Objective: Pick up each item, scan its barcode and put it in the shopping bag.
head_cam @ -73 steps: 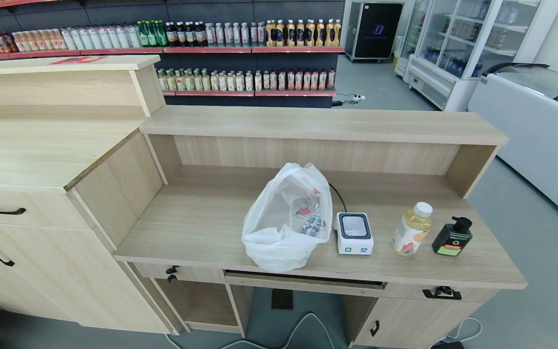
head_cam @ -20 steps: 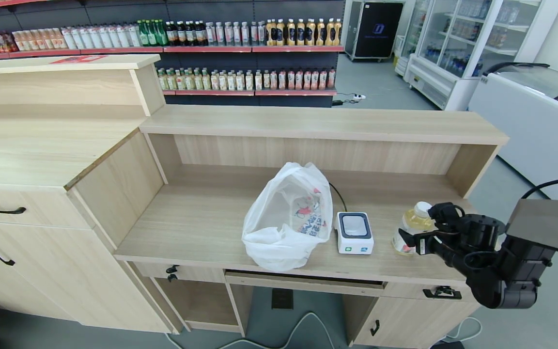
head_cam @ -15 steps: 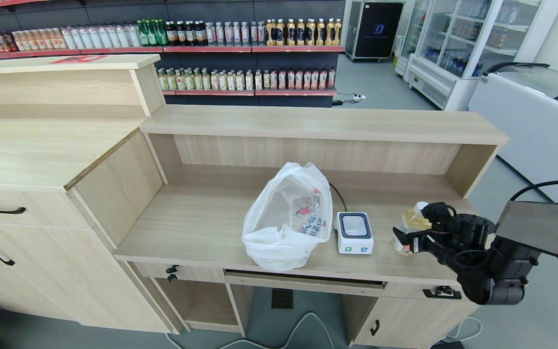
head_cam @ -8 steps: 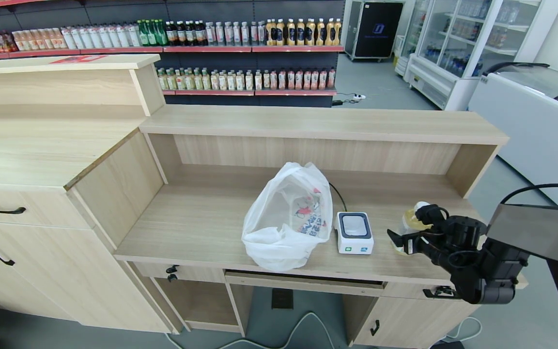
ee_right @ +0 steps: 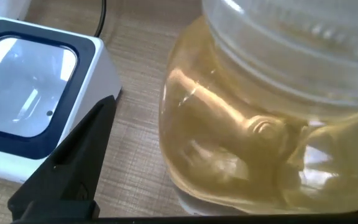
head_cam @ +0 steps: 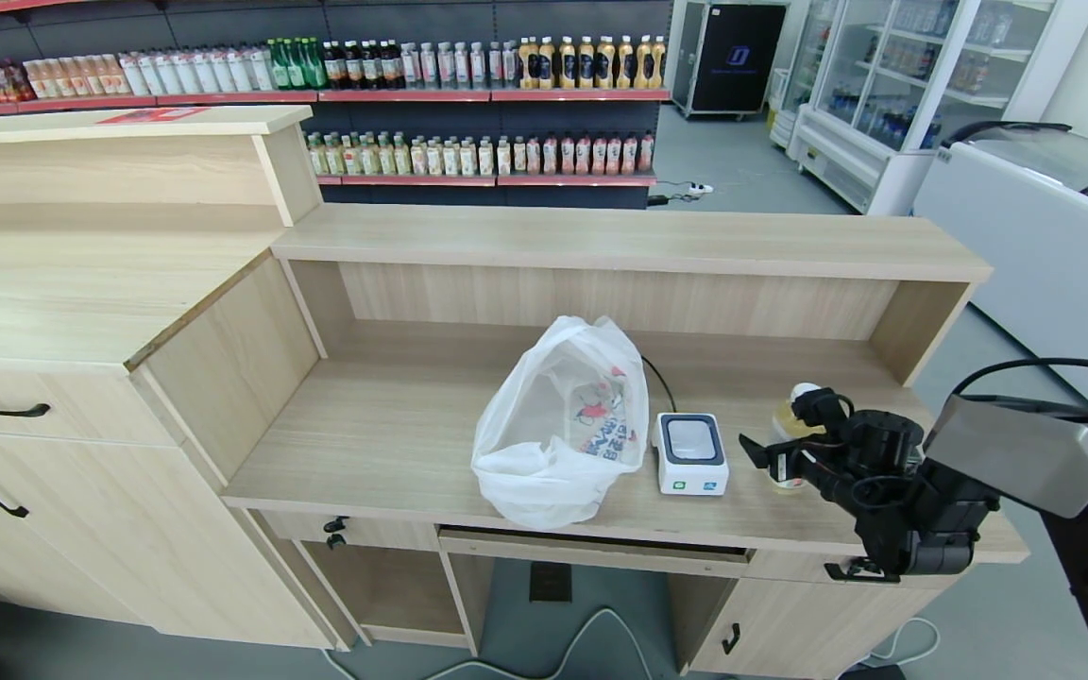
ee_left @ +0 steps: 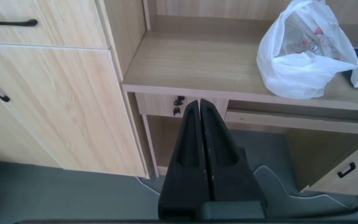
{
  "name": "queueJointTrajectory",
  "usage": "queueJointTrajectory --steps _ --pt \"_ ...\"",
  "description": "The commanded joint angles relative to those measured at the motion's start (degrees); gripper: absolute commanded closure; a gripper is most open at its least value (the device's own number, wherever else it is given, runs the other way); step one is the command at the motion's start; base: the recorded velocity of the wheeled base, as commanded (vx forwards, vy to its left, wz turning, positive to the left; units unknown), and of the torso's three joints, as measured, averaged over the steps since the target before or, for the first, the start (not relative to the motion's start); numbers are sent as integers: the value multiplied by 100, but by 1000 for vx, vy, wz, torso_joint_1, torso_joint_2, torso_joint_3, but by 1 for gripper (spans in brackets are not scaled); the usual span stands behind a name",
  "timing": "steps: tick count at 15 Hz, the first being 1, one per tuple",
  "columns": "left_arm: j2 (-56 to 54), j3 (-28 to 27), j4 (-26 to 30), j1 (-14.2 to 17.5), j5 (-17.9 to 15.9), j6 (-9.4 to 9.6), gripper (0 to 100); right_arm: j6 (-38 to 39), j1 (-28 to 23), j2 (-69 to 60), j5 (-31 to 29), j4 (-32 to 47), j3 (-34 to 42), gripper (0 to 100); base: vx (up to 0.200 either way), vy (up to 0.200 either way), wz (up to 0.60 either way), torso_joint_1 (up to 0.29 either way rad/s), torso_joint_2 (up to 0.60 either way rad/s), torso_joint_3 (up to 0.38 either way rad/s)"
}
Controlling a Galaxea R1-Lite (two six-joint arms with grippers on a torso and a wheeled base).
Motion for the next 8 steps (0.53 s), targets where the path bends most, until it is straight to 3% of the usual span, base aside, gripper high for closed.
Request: queueJointTrajectory --steps 1,5,6,8 --pt "0 0 0 4 4 0 100 -17 12 77 1 22 -154 0 0 0 0 0 0 0" --pt "0 0 0 4 4 0 100 -26 -14 68 19 -22 -163 0 0 0 0 0 0 0" --pt "0 0 0 4 4 0 100 -43 -23 59 28 -22 -128 100 0 0 0 0 0 0" --pt "0 0 0 4 4 0 100 -61 -58 50 28 22 -154 100 0 0 0 0 0 0"
